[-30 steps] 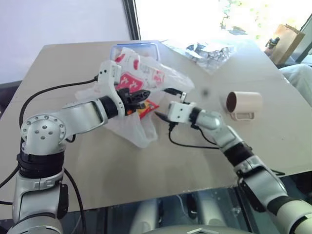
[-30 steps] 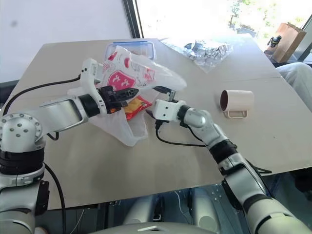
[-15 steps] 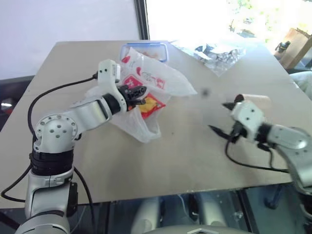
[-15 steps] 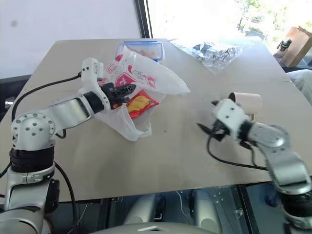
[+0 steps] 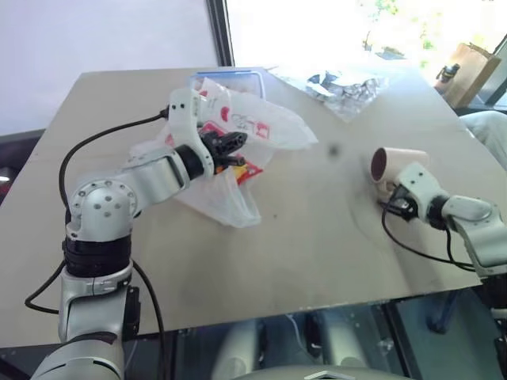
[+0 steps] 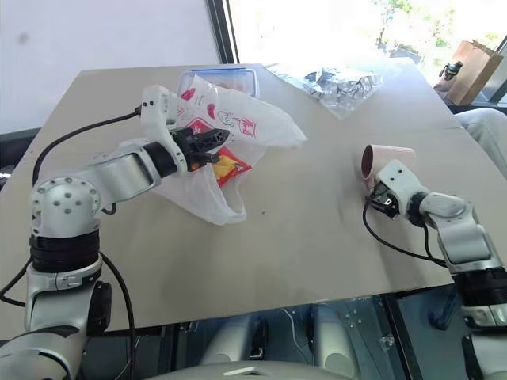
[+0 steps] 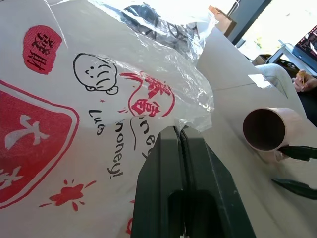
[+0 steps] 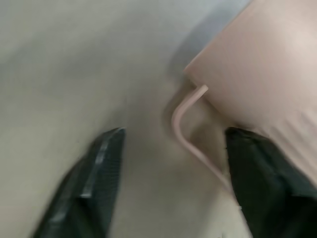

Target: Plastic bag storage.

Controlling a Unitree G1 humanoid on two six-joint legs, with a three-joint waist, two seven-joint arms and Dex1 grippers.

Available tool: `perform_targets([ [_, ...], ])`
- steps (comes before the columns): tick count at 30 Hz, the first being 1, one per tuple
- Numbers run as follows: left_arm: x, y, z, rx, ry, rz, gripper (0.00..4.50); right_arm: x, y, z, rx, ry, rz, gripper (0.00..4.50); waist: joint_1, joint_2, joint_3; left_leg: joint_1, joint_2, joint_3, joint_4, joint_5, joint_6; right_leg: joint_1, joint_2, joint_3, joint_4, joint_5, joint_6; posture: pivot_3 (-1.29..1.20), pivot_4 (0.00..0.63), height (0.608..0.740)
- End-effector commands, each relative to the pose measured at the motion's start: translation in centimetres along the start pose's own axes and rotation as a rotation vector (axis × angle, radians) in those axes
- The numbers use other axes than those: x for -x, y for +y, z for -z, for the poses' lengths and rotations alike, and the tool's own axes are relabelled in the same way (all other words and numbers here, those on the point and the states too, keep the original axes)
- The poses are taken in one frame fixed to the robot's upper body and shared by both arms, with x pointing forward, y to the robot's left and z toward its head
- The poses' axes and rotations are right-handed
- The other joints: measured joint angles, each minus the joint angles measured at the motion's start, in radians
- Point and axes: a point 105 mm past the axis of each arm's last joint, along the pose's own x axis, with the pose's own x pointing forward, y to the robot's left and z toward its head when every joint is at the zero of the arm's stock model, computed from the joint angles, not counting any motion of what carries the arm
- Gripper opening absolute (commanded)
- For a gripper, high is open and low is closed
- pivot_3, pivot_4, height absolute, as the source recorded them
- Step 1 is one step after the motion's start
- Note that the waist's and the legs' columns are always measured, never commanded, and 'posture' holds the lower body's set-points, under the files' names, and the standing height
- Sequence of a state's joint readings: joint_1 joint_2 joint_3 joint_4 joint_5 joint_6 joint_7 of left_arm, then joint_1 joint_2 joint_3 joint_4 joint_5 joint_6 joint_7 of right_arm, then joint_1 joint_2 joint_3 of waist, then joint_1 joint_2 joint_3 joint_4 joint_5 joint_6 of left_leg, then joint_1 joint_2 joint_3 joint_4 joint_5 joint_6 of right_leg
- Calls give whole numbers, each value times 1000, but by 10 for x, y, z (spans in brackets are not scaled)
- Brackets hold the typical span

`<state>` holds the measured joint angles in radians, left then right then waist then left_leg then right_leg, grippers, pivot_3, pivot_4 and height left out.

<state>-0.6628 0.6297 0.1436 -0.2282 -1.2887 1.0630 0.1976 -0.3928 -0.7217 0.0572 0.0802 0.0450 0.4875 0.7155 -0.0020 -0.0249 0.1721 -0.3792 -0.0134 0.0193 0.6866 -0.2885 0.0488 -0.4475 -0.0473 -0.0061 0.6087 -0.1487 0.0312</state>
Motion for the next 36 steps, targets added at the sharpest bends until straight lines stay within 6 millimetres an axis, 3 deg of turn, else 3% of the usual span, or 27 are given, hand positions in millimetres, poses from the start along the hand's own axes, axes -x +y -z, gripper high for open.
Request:
perform_targets([
  [1,11,-3,-13,-26,-64,-9,0,-2,-4,2,45,10,-5,1339,0,0,0,0,0,0,0,0,0,0,0,0,0,0,0,0,150,740],
  [2,12,-3,-13,-24,-67,-12,0,-1,-4,-2,75,-2,-13,958,1,0,0,0,0,0,0,0,0,0,0,0,0,0,0,0,150,740],
  [3,13,-4,-13,-23,-70,-14,0,1,-2,-7,105,-23,-30,252,3,0,0,0,0,0,0,0,0,0,0,0,0,0,0,0,150,740],
  [4,13,-4,-13,-22,-74,-16,0,3,2,-14,128,-46,-54,72,5,0,0,0,0,-1,0,0,0,0,0,0,0,0,0,0,150,740],
  [6,13,-4,-13,-18,-78,-17,0,6,6,-23,159,-78,-82,72,11,-1,0,0,0,0,0,0,0,0,0,0,0,0,0,0,150,740],
  [8,12,-5,-16,4,-90,-8,0,12,22,-47,197,-172,-156,72,10,0,0,0,0,0,0,0,0,0,0,0,0,0,0,0,150,740],
  [10,11,-6,-21,31,-110,5,0,21,50,-76,232,-290,-284,72,8,0,0,0,1,0,0,0,0,-1,0,0,0,0,0,0,150,740],
  [14,11,-8,-32,60,-141,32,0,26,103,-111,283,-417,-482,72,7,0,0,0,2,-1,0,0,0,-1,1,-1,0,0,0,0,150,740],
  [20,21,-25,-53,79,-202,164,0,-6,157,-151,334,-501,-616,72,10,-1,0,0,0,-2,1,0,0,-1,-1,-2,0,0,0,0,150,740],
  [24,30,-41,-42,51,-134,246,0,-43,162,-176,414,-519,-577,72,13,-1,0,-1,-1,-3,0,0,0,-1,-1,-3,0,0,0,0,150,740],
  [28,38,-46,-30,35,-84,261,0,-65,165,-211,523,-582,-542,72,5,0,0,-1,-1,-4,-1,0,0,-1,-1,-3,0,0,0,0,150,740],
  [32,44,-49,-26,47,-79,255,0,-81,180,-242,661,-656,-513,72,-13,0,1,-1,0,-5,-2,0,-1,-1,-1,-4,0,0,-1,0,150,740],
  [35,48,-52,-25,56,-87,254,0,-85,204,-266,731,-713,-531,72,-18,0,1,-1,-1,-5,-3,0,-1,-2,-2,-4,-1,0,-1,0,150,740],
  [36,49,-53,-24,55,-88,250,0,-86,205,-277,698,-748,-487,371,-19,0,1,-1,-1,-5,-4,0,-1,-3,-2,-4,0,0,-1,0,150,740],
])
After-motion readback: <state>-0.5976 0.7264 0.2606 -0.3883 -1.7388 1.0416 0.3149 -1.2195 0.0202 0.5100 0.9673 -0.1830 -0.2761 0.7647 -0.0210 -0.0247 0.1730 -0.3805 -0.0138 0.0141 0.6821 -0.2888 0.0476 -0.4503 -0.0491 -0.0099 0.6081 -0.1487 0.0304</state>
